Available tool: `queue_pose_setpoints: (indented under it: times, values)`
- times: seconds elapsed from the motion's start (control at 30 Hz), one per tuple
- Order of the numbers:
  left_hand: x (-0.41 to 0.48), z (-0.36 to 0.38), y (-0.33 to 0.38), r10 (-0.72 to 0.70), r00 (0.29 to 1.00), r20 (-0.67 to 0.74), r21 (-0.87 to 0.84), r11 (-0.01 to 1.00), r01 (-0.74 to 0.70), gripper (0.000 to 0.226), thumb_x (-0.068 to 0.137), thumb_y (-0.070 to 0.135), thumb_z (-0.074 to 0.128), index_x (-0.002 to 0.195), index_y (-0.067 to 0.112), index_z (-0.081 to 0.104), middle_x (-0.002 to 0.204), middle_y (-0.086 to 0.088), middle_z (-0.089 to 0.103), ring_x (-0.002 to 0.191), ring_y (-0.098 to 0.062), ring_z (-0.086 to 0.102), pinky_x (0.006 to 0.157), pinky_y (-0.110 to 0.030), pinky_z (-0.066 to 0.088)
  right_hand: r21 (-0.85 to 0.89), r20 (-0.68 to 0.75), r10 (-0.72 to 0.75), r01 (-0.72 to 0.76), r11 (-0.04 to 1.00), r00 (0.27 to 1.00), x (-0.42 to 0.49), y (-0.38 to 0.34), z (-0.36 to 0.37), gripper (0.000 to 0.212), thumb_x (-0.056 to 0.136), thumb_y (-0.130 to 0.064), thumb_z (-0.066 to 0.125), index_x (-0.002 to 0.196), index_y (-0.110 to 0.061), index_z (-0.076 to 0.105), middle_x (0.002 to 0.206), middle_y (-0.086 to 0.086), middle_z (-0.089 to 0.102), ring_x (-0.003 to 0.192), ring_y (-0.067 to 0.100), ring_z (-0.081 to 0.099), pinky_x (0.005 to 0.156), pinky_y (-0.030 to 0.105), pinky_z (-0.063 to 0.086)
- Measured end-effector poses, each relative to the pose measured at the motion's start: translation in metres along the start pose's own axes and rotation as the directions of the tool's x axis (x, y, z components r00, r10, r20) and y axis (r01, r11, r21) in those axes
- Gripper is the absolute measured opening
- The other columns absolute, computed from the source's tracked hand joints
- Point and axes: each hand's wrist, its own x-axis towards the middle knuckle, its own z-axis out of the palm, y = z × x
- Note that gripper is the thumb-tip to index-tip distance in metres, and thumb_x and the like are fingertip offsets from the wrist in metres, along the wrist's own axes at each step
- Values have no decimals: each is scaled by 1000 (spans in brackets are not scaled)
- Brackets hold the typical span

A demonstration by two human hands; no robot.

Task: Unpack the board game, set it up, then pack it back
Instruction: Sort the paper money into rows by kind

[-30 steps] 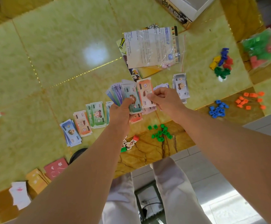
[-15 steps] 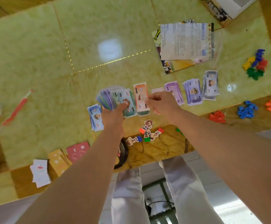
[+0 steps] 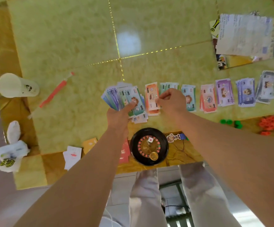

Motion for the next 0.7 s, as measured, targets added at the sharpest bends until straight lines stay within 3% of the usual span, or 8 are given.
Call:
queue_pose_setpoints:
  times: [0.13, 0.27, 0.37, 0.47, 0.6, 0.7]
  values:
    - [9, -8, 1, 5, 999, 40, -20, 1000, -4, 23, 78, -2, 74, 92, 15, 68, 95, -4, 75, 88, -23, 73, 81, -41, 58, -106, -99, -42, 31, 994, 994, 3, 1, 12, 15, 82, -9, 69, 81, -17, 57, 76, -3, 59, 76, 15, 57, 69, 29, 47]
    - [13, -7, -1, -8, 998, 70, -22, 1000, 10, 24, 78, -2, 74, 94, 15, 68, 93, -2, 75, 88, -22, 73, 83, -42, 57, -71, -127, -77, 68, 995, 989, 1, 1, 16, 14, 83, -14, 70, 83, -17, 57, 68, -9, 52, 67, 10, 52, 67, 28, 43]
    - [14, -1, 0, -18, 997, 78, -19, 1000, 20, 23, 78, -2, 74, 96, 13, 68, 95, -5, 75, 89, -24, 72, 86, -45, 57, 124, 49, -90, 83, 989, 995, -4, -9, 14, 19, 83, -30, 74, 87, -15, 62, 73, -7, 52, 64, 4, 47, 62, 18, 44]
    - [11, 9, 2, -24, 994, 104, -9, 1000, 26, 19, 81, 0, 73, 97, 10, 69, 95, -9, 74, 90, -28, 72, 83, -45, 58, 213, 258, -102, 46, 976, 961, -9, -13, 11, 22, 78, -31, 79, 88, -14, 68, 81, 8, 63, 69, 11, 59, 67, 30, 58]
    - [5, 24, 3, -33, 987, 154, -10, 999, 35, 17, 84, 5, 71, 101, 8, 69, 86, -5, 75, 78, -22, 73, 65, -33, 59, 235, 260, -117, 54, 971, 959, -8, -12, -5, 18, 80, -21, 78, 85, -7, 66, 75, 6, 65, 58, 5, 57, 55, 17, 48]
    - [2, 38, 1, -38, 984, 171, 0, 999, 38, 13, 88, 4, 65, 98, 12, 67, 82, -1, 75, 73, -17, 72, 63, -29, 58, 236, 209, -87, 36, 971, 974, -1, -3, -22, 17, 78, -20, 79, 76, -15, 63, 72, 2, 64, 61, 8, 56, 63, 23, 47]
